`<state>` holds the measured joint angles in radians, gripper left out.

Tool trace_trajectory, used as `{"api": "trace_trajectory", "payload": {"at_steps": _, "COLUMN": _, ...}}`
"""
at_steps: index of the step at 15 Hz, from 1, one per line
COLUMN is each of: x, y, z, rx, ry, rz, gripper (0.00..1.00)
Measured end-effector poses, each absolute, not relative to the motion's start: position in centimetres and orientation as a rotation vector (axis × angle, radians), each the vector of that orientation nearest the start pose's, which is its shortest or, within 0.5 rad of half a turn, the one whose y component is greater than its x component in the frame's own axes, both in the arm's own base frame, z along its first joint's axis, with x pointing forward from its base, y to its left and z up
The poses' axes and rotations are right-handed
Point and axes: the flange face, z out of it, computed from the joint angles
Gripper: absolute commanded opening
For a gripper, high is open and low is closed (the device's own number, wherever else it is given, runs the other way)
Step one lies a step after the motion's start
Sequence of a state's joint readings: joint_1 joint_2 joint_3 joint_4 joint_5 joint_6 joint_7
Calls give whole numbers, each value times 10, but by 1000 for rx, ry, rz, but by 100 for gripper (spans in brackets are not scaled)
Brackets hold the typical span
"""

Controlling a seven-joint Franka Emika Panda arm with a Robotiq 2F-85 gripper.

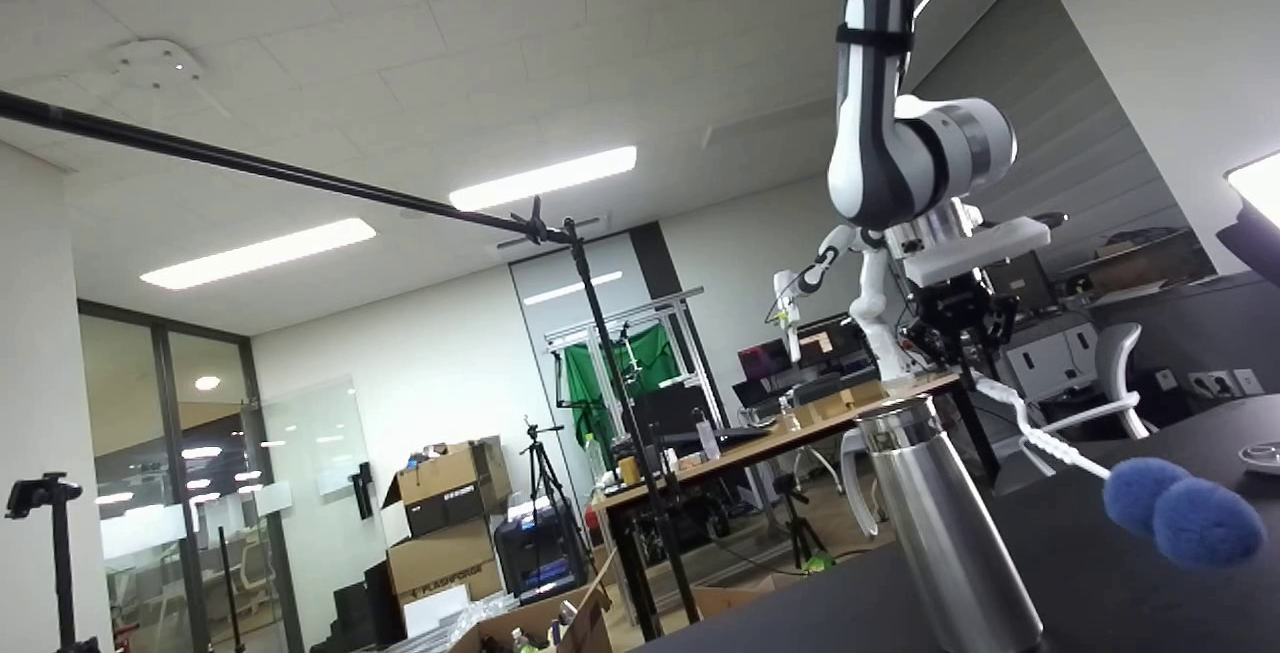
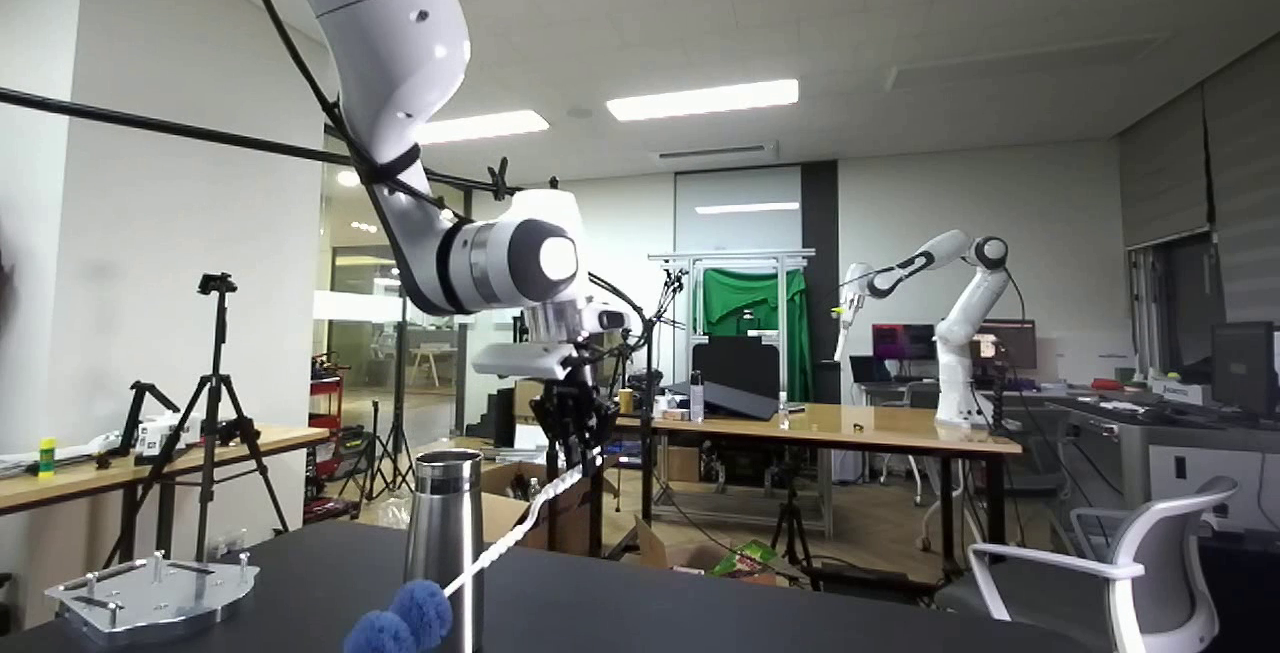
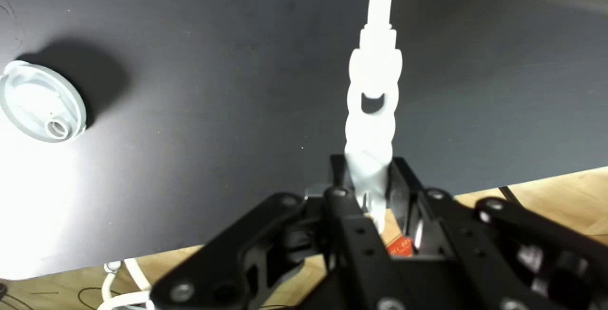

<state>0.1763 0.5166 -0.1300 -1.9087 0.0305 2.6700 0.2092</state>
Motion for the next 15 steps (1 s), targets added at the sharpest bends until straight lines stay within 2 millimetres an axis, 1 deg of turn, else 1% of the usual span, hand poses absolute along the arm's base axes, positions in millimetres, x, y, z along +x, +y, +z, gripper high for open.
{"api": "trace_trajectory", "payload": {"at_steps": 1, "x": 653, "y": 36, "z": 259, "rx": -3120, "ry": 251, "rz": -391, "gripper": 25}}
{"api": "trace_trajectory", "payload": {"at_steps": 2, "x": 653, "y": 36, "z": 263, "rx": -3122, "ry": 248, "rz": -389, "gripper": 25}}
{"api": "trace_trajectory", "payload": {"at_steps": 7, "x": 652, "y": 35, "z": 260, "rx": -3126, "ry": 248, "rz": -380, "gripper": 25}}
{"api": "trace_trajectory", "payload": {"at_steps": 8, "x": 652, "y": 35, "z": 260, "rx": -3126, "ry": 248, "rz": -379, "gripper": 6}}
{"api": "trace_trajectory", "payload": {"at_steps": 10, "x": 652, "y": 35, "z": 259, "rx": -3126, "ry": 243, "rz": -378, "gripper": 6}}
{"api": "trace_trajectory", "payload": {"at_steps": 12, "x": 654, "y": 38, "z": 265, "rx": -3147, "ry": 199, "rz": -461, "gripper": 6}}
{"api": "trace_trajectory", "payload": {"at_steps": 13, "x": 655, "y": 41, "z": 273, "rx": -3158, "ry": 173, "rz": -547, "gripper": 6}}
{"api": "trace_trajectory", "payload": {"at_steps": 15, "x": 653, "y": 53, "z": 299, "rx": -3166, "ry": 119, "rz": -740, "gripper": 6}}
